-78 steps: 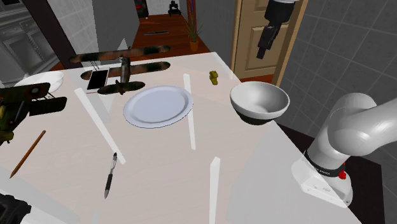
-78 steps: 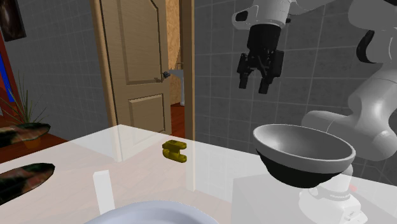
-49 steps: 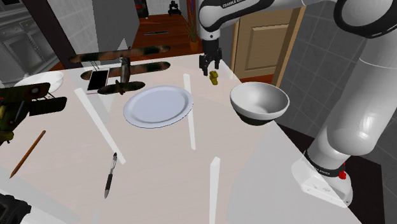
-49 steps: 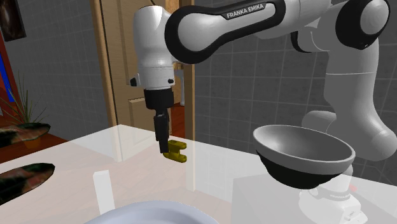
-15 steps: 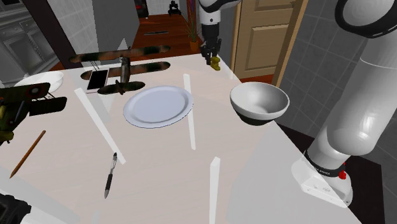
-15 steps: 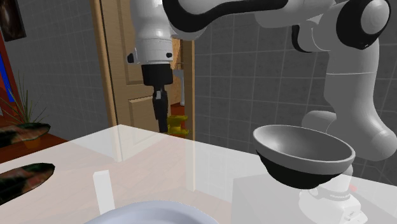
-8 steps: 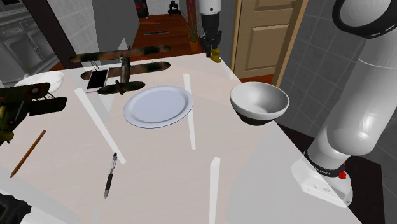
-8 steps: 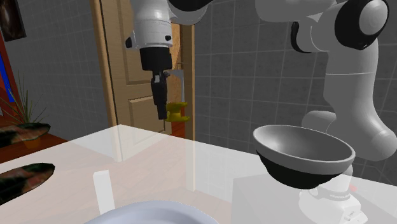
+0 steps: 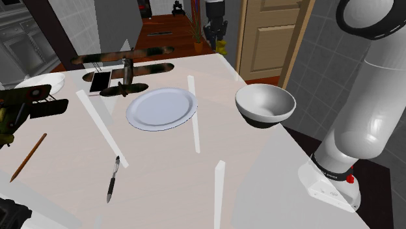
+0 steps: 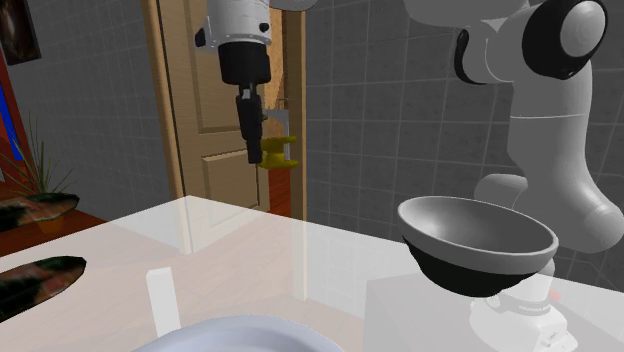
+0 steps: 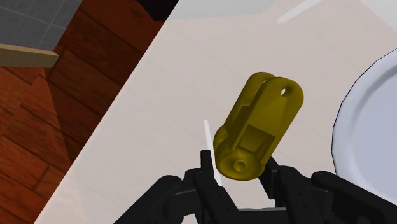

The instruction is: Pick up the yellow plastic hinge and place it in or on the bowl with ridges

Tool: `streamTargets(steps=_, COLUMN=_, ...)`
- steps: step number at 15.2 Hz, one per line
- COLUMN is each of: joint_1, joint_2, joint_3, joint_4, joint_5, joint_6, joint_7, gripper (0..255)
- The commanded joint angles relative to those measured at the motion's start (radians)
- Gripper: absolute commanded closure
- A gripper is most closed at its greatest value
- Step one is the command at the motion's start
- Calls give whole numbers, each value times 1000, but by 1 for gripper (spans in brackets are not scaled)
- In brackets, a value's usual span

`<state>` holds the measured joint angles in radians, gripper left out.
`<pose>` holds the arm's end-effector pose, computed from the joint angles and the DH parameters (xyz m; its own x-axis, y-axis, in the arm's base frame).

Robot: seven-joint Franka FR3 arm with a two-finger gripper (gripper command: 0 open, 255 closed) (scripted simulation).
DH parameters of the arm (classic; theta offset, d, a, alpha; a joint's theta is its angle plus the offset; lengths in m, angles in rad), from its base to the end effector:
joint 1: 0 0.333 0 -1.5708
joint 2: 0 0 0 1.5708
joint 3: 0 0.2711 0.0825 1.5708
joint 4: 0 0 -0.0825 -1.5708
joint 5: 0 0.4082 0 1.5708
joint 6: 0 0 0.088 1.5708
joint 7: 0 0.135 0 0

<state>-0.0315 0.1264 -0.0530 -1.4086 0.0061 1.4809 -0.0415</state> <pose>0.5996 -0.0482 0.5491 0.9977 -0.0423 -0.0539 -0.0424 -0.9991 -0.0017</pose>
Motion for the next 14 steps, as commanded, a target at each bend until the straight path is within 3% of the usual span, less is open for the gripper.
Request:
streamTargets(steps=1, joint_1=-2, joint_2=16, joint_3=-1, joint_4=51, joint_5=1, joint_6=-36, joint_7=-3, gripper=255)
streamTargets(steps=2, joint_1=-2, joint_2=19, joint_3=-2, joint_4=64, joint_5=1, joint_6=-45, joint_7=-3, gripper=255)
streamTargets(steps=7, joint_1=27, joint_2=-193, joint_3=22, joint_4=-198, joint_5=-6, joint_6=5, joint_7=48, gripper=255)
streamTargets(steps=14, joint_1=58, joint_2=-451, joint_3=69, joint_4=-465, joint_5=5, joint_6=14, joint_7=126, gripper=255)
